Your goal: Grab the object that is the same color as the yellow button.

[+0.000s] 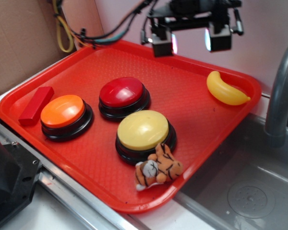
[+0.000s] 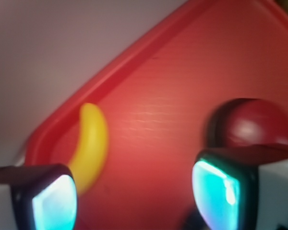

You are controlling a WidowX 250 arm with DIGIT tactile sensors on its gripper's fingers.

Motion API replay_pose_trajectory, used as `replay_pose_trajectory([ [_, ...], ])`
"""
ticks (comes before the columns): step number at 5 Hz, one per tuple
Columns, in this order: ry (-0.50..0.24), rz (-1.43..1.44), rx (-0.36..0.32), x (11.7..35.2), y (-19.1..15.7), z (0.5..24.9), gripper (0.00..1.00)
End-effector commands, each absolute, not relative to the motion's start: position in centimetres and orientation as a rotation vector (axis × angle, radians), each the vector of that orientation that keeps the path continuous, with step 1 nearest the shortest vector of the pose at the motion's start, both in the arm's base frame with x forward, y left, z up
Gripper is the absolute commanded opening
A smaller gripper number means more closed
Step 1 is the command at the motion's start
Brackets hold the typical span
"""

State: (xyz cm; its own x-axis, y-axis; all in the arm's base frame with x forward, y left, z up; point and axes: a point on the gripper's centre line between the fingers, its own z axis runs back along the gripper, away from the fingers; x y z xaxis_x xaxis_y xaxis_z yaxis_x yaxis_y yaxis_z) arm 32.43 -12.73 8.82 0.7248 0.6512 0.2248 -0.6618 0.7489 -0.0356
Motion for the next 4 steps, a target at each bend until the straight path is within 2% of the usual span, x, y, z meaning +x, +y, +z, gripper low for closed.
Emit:
replay_pose_trajectory([
  [1, -0.263, 0.765, 0.053, 36.0, -11.5, 6.4, 1.0],
  [2, -0.227, 0.781, 0.033, 36.1, -11.0, 4.8, 1.0],
  [3, -0.218, 0.766, -0.015, 36.1, -10.9, 4.2, 1.0],
  [4, -0.193, 0.771, -0.034, 35.7, -10.6, 4.4, 1.0],
])
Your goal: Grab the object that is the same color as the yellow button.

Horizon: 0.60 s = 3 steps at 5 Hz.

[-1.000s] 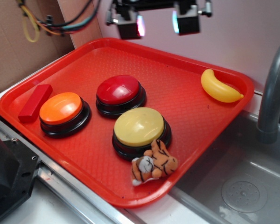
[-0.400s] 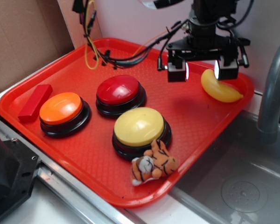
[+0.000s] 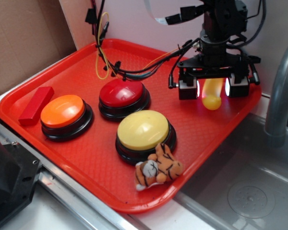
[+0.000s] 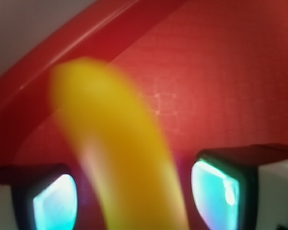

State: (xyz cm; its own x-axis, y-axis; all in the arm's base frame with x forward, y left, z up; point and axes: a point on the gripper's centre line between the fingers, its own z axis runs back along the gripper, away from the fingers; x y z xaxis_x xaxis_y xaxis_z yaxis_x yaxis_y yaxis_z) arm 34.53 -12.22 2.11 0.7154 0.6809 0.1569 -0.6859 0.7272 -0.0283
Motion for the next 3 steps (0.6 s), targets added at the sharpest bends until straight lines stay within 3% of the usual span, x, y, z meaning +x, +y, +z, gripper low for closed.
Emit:
replay_pose_trajectory([
  [1, -0.175, 0.731, -0.054, 35.0, -10.4, 4.2, 0.0],
  [2, -0.175, 0.672, -0.076, 34.4, -10.1, 5.1, 0.0],
  [3, -0.189, 0.575, -0.079, 33.7, -9.5, 7.8, 0.0],
])
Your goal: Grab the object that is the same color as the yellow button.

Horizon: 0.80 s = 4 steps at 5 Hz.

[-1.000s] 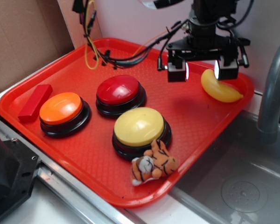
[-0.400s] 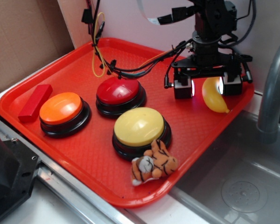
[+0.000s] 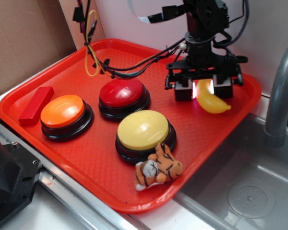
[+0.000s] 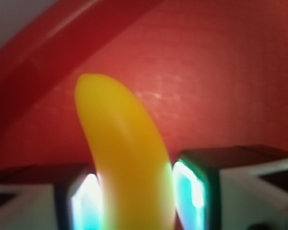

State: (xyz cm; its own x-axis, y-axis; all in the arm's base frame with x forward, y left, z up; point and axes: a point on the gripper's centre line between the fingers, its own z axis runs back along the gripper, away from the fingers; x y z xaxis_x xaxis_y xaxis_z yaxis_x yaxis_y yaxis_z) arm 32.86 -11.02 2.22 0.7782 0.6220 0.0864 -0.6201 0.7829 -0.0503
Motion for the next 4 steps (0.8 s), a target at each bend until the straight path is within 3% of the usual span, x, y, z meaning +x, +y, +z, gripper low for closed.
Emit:
replay_pose_trajectory([
  [1, -0.246, 0.43, -0.026, 32.8, -8.1, 12.3, 0.0],
  [2, -0.199, 0.278, -0.021, 32.2, -6.4, 16.4, 0.0],
  [3, -0.179, 0.122, 0.075, 31.5, -4.2, 20.8, 0.0],
  [4, -0.195, 0.13, 0.031, 30.3, -1.3, 23.7, 0.0],
])
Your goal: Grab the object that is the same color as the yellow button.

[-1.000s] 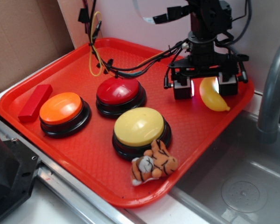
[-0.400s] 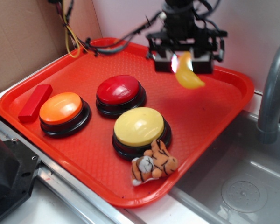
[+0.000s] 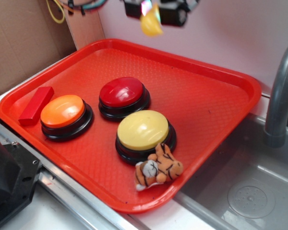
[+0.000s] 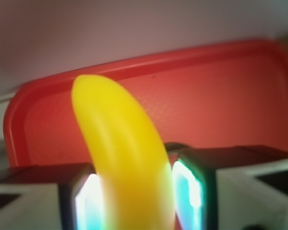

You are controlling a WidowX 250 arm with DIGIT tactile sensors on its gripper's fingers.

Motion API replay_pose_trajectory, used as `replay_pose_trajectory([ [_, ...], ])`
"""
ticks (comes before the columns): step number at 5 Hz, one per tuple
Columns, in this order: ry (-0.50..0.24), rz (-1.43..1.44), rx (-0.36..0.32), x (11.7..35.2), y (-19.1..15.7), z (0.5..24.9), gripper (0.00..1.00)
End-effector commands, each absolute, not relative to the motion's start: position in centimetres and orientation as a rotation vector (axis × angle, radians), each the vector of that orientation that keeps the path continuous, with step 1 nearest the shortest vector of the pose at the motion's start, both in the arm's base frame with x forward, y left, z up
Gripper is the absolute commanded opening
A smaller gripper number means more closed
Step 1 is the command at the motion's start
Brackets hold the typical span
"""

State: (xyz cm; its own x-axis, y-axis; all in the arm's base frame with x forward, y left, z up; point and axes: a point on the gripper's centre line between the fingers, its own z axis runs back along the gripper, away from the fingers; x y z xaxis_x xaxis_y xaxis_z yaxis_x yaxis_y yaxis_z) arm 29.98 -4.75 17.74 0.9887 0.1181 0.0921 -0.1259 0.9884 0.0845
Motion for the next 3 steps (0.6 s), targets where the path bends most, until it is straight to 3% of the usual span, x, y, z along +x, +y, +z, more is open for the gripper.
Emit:
replay_pose_trajectory([
  [1, -0.22, 0.108, -0.005, 28.7, 1.4, 25.8, 0.0],
  [3, -0.298, 0.19, -0.033, 27.0, 3.7, 26.4, 0.0],
])
